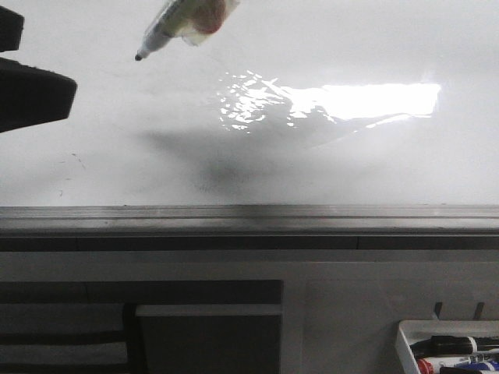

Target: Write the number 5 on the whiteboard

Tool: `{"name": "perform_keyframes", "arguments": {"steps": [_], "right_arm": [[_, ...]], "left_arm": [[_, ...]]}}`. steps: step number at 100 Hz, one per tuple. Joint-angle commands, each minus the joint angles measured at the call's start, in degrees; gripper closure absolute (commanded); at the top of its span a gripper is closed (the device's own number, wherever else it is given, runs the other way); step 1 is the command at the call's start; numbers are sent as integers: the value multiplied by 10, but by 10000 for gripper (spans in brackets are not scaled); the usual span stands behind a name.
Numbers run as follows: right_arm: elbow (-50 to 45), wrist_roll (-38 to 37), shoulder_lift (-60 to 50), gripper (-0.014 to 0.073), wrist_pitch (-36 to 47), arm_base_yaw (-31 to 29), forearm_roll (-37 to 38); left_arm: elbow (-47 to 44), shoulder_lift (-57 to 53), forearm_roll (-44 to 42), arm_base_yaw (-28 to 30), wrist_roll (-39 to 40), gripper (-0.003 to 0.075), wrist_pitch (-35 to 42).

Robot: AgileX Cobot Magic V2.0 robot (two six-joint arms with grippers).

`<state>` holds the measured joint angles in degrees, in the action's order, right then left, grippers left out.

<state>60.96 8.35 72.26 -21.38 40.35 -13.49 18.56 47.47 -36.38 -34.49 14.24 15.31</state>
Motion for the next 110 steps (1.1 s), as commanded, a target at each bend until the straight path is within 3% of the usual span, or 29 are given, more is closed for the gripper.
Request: {"name": "perform_keyframes", "arguments": {"steps": [1, 38, 110], "right_arm": [[51, 7, 11, 648, 14, -14, -2], [176, 27, 110, 644, -51, -51, 0], [85, 25, 86, 635, -107, -60, -6]], "left_arm": [[7, -12, 31, 0, 7, 195, 31], [6, -12, 31, 0, 7, 195, 32], [6, -12, 31, 0, 7, 195, 32]]}}
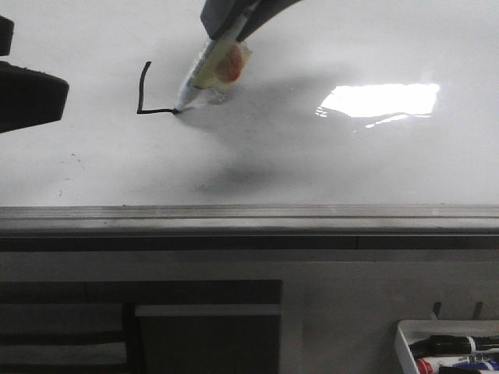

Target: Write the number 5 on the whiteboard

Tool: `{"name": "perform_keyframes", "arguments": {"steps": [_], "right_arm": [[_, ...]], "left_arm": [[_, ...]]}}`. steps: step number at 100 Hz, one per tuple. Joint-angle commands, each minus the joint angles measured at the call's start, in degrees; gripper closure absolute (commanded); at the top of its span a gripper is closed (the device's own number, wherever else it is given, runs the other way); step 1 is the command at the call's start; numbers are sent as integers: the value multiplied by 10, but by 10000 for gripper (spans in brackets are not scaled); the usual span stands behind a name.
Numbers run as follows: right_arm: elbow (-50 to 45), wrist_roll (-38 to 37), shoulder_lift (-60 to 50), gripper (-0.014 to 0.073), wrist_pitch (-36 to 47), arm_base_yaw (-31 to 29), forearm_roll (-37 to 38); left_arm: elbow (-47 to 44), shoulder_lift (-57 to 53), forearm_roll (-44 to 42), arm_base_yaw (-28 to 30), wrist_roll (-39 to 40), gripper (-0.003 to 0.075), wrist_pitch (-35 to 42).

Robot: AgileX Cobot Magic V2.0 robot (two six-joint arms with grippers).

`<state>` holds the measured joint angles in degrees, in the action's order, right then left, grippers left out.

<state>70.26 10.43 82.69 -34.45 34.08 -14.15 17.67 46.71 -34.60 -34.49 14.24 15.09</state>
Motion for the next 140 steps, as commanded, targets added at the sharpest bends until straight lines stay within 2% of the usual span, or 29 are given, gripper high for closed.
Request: {"name": "perform_keyframes", "arguments": {"steps": [1, 11, 23, 40, 84, 140], "right_arm": [[-11, 4, -17, 635, 27, 4, -1], [-27, 4, 1, 635, 76, 32, -5], [-4, 4, 6, 635, 128, 52, -6], [39, 4, -15, 635, 78, 52, -11], [44, 4, -10, 635, 137, 33, -7], [44, 4, -5, 635, 123, -3, 2]], "left_arm": [[15, -5, 13, 0, 7, 195, 34], [15, -5, 14, 0, 7, 195, 35], [15, -5, 14, 0, 7, 195, 36], [15, -5, 14, 0, 7, 195, 36], [15, -5, 14, 0, 7, 195, 36], [15, -5, 14, 0, 7, 195, 36]]}}
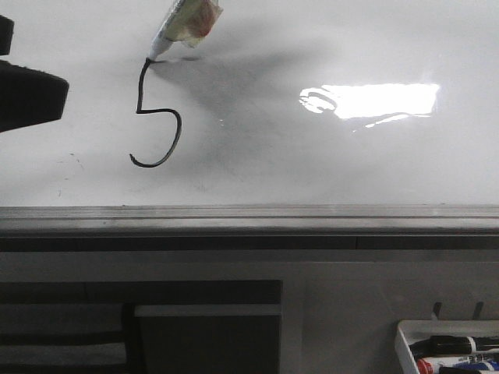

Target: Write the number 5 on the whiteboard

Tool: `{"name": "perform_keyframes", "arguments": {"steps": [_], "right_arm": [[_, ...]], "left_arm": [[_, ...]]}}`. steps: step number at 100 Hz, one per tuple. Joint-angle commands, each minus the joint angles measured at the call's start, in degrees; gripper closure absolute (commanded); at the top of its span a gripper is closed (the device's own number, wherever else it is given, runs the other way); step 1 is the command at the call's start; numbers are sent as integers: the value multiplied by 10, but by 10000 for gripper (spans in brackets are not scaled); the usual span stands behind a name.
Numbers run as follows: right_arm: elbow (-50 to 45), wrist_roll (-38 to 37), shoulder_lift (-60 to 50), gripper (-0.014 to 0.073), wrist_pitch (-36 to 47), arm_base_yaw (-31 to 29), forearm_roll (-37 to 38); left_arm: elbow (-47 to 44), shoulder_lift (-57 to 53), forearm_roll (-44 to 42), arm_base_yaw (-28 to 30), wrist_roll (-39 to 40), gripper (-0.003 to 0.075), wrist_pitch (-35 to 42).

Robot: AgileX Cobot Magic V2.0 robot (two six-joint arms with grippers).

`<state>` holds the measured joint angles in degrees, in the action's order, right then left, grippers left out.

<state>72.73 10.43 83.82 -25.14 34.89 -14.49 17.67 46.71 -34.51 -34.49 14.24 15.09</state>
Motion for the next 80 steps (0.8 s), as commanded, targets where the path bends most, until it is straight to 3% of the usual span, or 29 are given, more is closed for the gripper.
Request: {"name": "perform_keyframes", "arguments": {"steps": [1, 34, 58, 80], "right_arm": [[19, 4, -17, 635, 28, -12, 7], [19, 8, -41, 635, -40, -76, 9], [19, 32, -60, 635, -61, 4, 9], [19, 42, -55, 636, -116, 80, 13]], "left_arm": [[15, -5, 13, 0, 7, 195, 36], [15, -5, 10, 0, 7, 195, 38], [21, 35, -41, 0, -2, 206, 110], [47, 107, -40, 0, -16, 211, 111]]}}
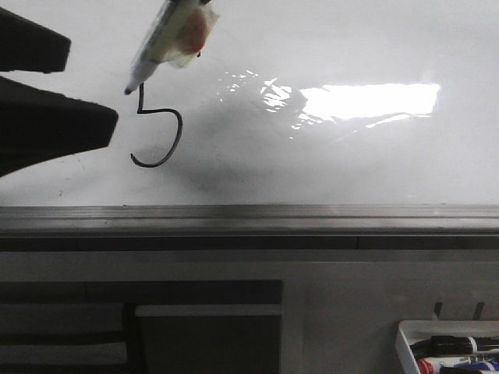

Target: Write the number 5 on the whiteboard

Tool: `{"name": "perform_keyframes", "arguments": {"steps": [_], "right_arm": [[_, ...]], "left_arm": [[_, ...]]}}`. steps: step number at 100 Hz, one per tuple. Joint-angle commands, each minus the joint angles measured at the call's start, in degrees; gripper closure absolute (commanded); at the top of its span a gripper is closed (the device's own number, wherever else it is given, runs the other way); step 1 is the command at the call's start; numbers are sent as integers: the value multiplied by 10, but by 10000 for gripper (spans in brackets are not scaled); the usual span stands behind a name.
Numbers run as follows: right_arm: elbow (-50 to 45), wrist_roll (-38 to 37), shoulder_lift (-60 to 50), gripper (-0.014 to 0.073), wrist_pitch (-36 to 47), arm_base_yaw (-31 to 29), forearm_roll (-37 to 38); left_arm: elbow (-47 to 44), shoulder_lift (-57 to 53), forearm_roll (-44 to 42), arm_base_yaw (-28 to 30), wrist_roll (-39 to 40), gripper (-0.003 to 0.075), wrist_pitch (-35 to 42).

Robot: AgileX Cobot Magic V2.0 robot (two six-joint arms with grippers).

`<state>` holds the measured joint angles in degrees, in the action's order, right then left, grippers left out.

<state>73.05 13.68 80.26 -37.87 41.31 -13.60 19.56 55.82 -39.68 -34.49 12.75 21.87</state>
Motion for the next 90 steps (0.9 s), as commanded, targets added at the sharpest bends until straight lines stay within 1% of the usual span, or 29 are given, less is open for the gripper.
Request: {"name": "perform_keyframes", "arguments": {"steps": [1, 17, 22, 27, 34, 38, 39, 41, 44, 47, 55, 72, 76, 79, 83, 84, 86, 87, 88, 89, 90], "right_arm": [[16, 9, -19, 636, 10, 19, 4], [16, 9, -18, 636, -15, 34, 4], [16, 9, -18, 636, -17, 35, 4], [16, 9, -18, 636, -19, 35, 1], [16, 9, -18, 636, -21, 38, -3], [16, 9, -18, 636, -22, 38, -3], [16, 9, -18, 636, -22, 38, -3], [16, 9, -18, 636, -22, 38, -3], [16, 9, -18, 636, -22, 38, -3], [16, 9, -18, 636, -22, 38, -2], [16, 9, -18, 636, -22, 38, -2], [16, 8, -17, 622, -19, 38, -2], [16, 8, -17, 574, -16, 38, -2], [16, 8, -17, 516, -11, 38, -2], [16, 8, -17, 396, -2, 38, -2], [16, 8, -17, 350, 2, 38, -2], [16, 8, -17, 304, 10, 38, -2], [16, 8, -17, 258, 12, 38, 0], [16, 8, -17, 235, 17, 38, 1], [16, 8, -17, 192, 20, 38, 4], [16, 8, -17, 172, 23, 36, 4]], "left_arm": [[30, 17, 12, 0, -1, 211, 45], [49, 51, 12, 0, -1, 214, 50], [50, 58, 12, 0, -1, 231, 56], [50, 64, 12, 0, -1, 269, 59], [50, 71, 12, 0, -1, 382, 69], [50, 72, 10, 0, -1, 485, 77], [50, 72, 10, 0, -1, 524, 78], [50, 72, 8, 0, -1, 563, 82], [50, 71, 3, 0, -1, 661, 88], [50, 71, -4, 0, -1, 736, 92], [50, 71, -16, 0, -2, 741, 105], [49, 71, -16, 0, -2, 741, 104], [48, 71, -16, 0, -2, 741, 104], [46, 71, -16, 0, -2, 741, 104], [44, 71, -16, 0, -2, 741, 103], [44, 71, -16, 0, -2, 741, 103], [43, 71, -16, 0, 2, 741, 103], [43, 71, -16, 0, 4, 741, 102], [43, 71, -16, 0, 6, 741, 102], [43, 71, -16, 0, 9, 741, 100], [43, 71, -15, 0, 11, 741, 99]]}}
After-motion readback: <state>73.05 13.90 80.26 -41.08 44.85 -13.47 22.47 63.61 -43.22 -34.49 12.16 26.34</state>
